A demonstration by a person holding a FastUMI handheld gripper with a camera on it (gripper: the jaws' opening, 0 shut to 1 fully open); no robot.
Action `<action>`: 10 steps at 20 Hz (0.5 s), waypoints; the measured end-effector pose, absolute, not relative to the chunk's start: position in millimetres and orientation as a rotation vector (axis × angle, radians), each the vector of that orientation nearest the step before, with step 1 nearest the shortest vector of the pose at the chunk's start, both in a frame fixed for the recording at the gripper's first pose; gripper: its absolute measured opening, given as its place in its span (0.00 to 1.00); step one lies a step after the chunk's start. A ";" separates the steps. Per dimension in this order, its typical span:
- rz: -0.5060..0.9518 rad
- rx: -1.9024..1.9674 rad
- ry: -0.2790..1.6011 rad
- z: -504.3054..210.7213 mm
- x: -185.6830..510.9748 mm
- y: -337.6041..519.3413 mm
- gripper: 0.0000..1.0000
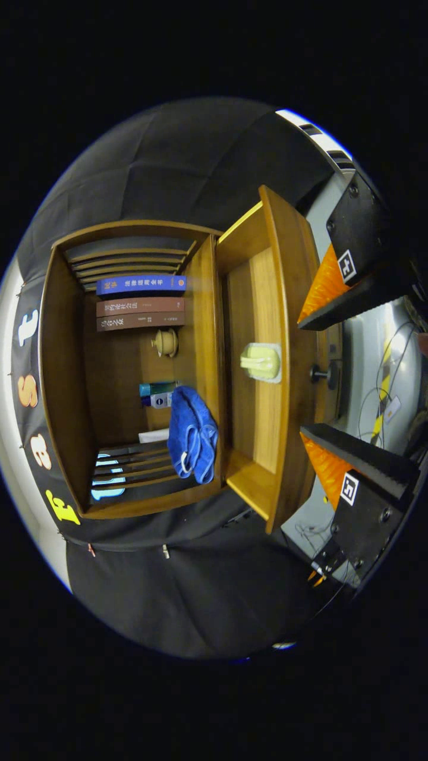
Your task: Pull open the drawer, take out the items inside it, and place them on the countertop above the cabinet.
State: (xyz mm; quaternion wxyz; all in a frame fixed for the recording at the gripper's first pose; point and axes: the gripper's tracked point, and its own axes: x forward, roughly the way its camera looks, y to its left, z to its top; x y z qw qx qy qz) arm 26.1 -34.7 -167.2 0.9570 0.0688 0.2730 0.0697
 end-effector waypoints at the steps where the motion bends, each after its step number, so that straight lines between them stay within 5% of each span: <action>1: 0.136 0.134 0.555 -156.7 40.0 -38.3 0.99; 10: 0.063 0.085 0.817 -193.8 160.7 -44.0 0.99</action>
